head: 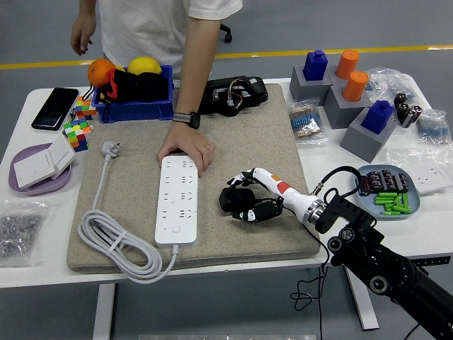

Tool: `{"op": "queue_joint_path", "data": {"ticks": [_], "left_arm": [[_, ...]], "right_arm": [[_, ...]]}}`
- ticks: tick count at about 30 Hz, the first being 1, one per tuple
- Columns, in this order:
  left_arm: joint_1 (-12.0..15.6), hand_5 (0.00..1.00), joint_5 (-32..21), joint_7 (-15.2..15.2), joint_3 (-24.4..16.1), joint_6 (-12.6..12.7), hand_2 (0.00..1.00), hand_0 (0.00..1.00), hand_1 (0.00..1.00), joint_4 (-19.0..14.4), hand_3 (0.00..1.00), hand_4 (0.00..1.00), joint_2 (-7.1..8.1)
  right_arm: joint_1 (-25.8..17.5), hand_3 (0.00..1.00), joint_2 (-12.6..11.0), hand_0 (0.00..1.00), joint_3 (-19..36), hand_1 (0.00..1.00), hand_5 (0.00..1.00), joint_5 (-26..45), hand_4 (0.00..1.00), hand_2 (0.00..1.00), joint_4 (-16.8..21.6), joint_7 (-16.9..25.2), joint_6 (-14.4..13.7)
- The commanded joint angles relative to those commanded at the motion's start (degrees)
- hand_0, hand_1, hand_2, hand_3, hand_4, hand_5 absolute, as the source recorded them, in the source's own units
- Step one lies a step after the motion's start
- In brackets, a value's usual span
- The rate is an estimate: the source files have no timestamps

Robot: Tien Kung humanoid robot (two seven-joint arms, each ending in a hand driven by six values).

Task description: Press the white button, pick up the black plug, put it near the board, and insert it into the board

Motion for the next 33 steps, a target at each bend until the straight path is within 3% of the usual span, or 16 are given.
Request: {"op": "queue_joint_path", "data": {"ticks": [4,5,10,11,26,33], "left_arm": [[0.0,0.228,0.0,0.0,0.0,0.0,0.625,0.702,0.671,0.0,0.683,0.488,-0.01],[0.0,0.229,0.1,0.0,0.0,0.0,0.624,0.7,0.671,0.0,0.683,0.487,-0.02],[-0.1,0.229,0.3,0.0,-0.1,0.0,0.624,0.7,0.671,0.0,0.683,0.487,-0.02],[-0.1,0.228,0.2,0.0,-0.1,0.0,0.624,0.701,0.671,0.0,0.682,0.488,-0.04],[0.0,0.223,0.0,0.0,-0.1,0.0,0.624,0.702,0.67,0.0,0.68,0.483,-0.1],[0.0,0.223,0.1,-0.1,-0.1,0.0,0.623,0.701,0.67,0.0,0.68,0.483,-0.08]], "right_arm": [[0.1,0.527,0.0,0.628,0.0,0.72,0.002,0.2,0.915,0.687,-0.1,0.2,-0.3],[0.1,0.505,-0.1,0.464,0.0,0.595,0.002,0.3,0.889,0.596,-0.1,0.2,-0.3],[0.1,0.505,-0.2,0.464,0.0,0.595,0.002,0.0,0.889,0.596,-0.2,0.1,0.2],[0.0,0.492,-0.2,0.401,-0.1,0.505,0.002,-0.1,0.876,0.531,-0.3,0.0,0.2],[-0.3,0.469,-0.3,0.361,-0.3,0.491,0.002,-1.1,0.863,0.51,-0.6,0.5,-0.2],[-1.0,0.478,-0.6,0.367,0.3,0.489,0.002,-1.5,0.842,0.515,3.2,0.5,-1.1]]}}
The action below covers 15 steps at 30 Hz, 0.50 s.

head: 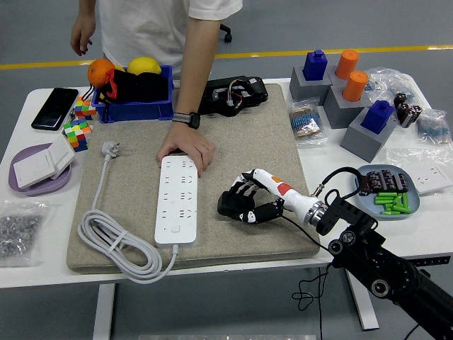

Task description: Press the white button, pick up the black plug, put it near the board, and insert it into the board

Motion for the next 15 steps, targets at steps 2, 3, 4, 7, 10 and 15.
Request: {"op": "queue_joint_path", "data": {"ticks": [2,3,4,7,10,15], "left_arm": [[0.0,0.222,0.1,0.0,-0.1,0.0,0.623,0.701,0.669,0.0,0.68,0.482,0.02],[0.0,0.222,0.2,0.1,-0.1,-0.1,0.623,0.701,0.669,0.0,0.68,0.482,0.04],[0.0,0.222,0.4,0.1,-0.2,-0.1,0.623,0.701,0.669,0.0,0.68,0.482,0.06],[0.0,0.222,0.8,0.2,-0.3,-0.2,0.623,0.701,0.669,0.0,0.68,0.482,0.12],[0.1,0.222,0.9,0.2,-0.3,-0.2,0.623,0.702,0.67,0.0,0.68,0.482,0.2],[0.2,0.221,1.3,0.3,-0.5,-0.3,0.624,0.701,0.671,0.0,0.68,0.482,0.33]], "right_arm": [[0.1,0.483,-0.1,0.389,0.0,0.489,0.002,0.1,0.83,0.519,2.2,-0.4,-0.2],[0.3,0.483,-0.1,0.389,-0.1,0.489,0.002,0.2,0.83,0.519,3.6,-0.7,-0.3],[0.5,0.483,-0.2,0.389,-0.2,0.489,0.002,0.3,0.83,0.519,4.6,-1.0,-0.4],[1.2,0.483,-0.1,0.389,-1.3,0.489,0.002,0.6,0.83,0.519,7.5,-2.0,-0.6],[2.0,0.484,0.1,0.395,-2.7,0.49,0.002,0.7,0.827,0.52,9.2,-2.9,-0.9],[3.9,0.492,1.0,0.395,-6.0,0.492,0.002,1.4,0.825,0.52,10.0,-4.0,-1.6]]}}
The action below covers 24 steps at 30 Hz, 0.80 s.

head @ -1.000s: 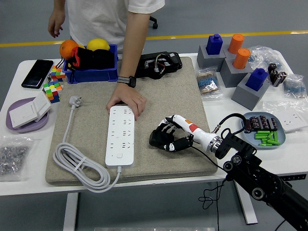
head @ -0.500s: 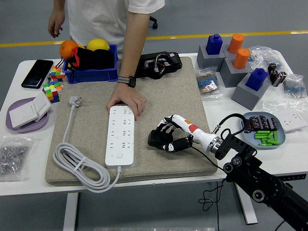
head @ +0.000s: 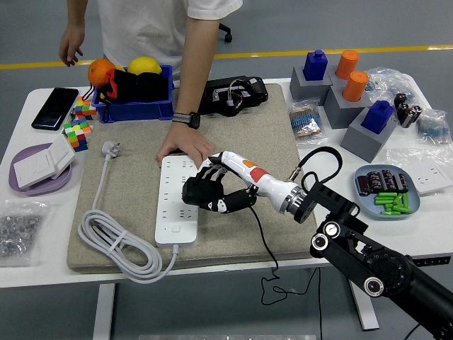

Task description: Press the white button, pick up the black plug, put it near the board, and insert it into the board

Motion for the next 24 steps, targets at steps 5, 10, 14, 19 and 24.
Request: {"op": "queue_joint_path", "data": {"ticks": [5,10,14,19,24], "left_arm": [[0.1,0.219,0.1,0.0,0.0,-0.1,0.624,0.702,0.671,0.0,0.681,0.483,0.11],[0.1,0.219,0.6,0.0,-0.2,-0.2,0.624,0.702,0.671,0.0,0.681,0.483,0.21],[0.0,0.219,0.8,0.0,-0.3,-0.3,0.624,0.703,0.67,0.0,0.681,0.484,0.24],[0.1,0.218,0.4,0.0,-0.2,-0.2,0.623,0.703,0.671,0.0,0.681,0.484,0.28],[0.1,0.217,0.6,0.0,-0.4,-0.2,0.623,0.703,0.67,0.0,0.681,0.485,0.32]], "right_arm": [[1.7,0.496,0.2,0.398,-3.0,0.491,0.002,-0.2,0.824,0.52,-1.7,-0.2,-0.1],[3.3,0.496,0.2,0.398,-5.6,0.491,0.002,-0.9,0.824,0.52,-5.0,0.3,-0.6],[4.2,0.498,0.2,0.406,-6.6,0.491,0.002,-1.6,0.824,0.521,-7.2,0.7,-1.0],[5.0,0.502,0.2,0.412,-6.9,0.491,0.002,-1.8,0.823,0.522,-8.6,0.7,-1.3],[5.3,0.502,0.2,0.41,-7.4,0.491,0.002,-1.8,0.822,0.522,-8.6,0.3,-1.4]]}}
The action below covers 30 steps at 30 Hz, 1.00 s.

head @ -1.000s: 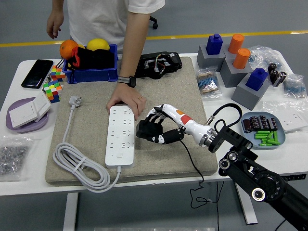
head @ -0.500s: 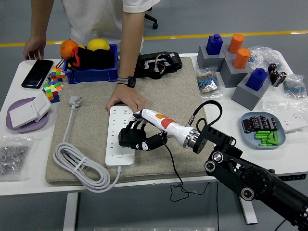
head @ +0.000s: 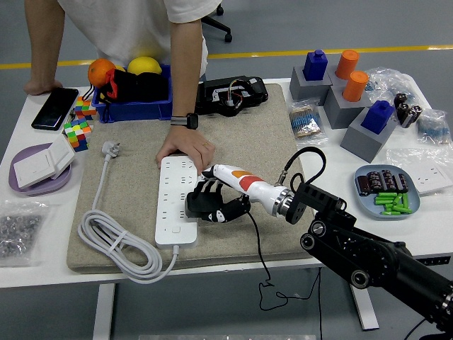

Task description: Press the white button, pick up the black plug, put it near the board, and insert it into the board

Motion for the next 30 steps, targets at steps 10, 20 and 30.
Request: {"op": "queue_joint_path", "data": {"ticks": [10,20,30], "left_arm": [[-0.1,0.218,0.3,0.0,-0.2,0.1,0.623,0.703,0.67,0.0,0.681,0.485,0.1],[0.0,0.219,0.1,0.1,-0.3,0.1,0.624,0.704,0.671,0.0,0.681,0.486,0.14],[0.1,0.217,0.7,0.1,-0.7,0.1,0.624,0.704,0.671,0.0,0.68,0.486,0.18]], "right_arm": [[0.8,0.505,0.0,0.409,-1.1,0.491,0.002,0.4,0.823,0.523,-0.9,-0.1,-0.4],[1.2,0.507,0.0,0.408,-1.9,0.491,0.002,0.2,0.823,0.522,-1.6,-0.6,-0.7],[1.2,0.508,0.0,0.407,-2.2,0.491,0.002,1.1,0.822,0.523,0.6,-1.0,-1.4]]}}
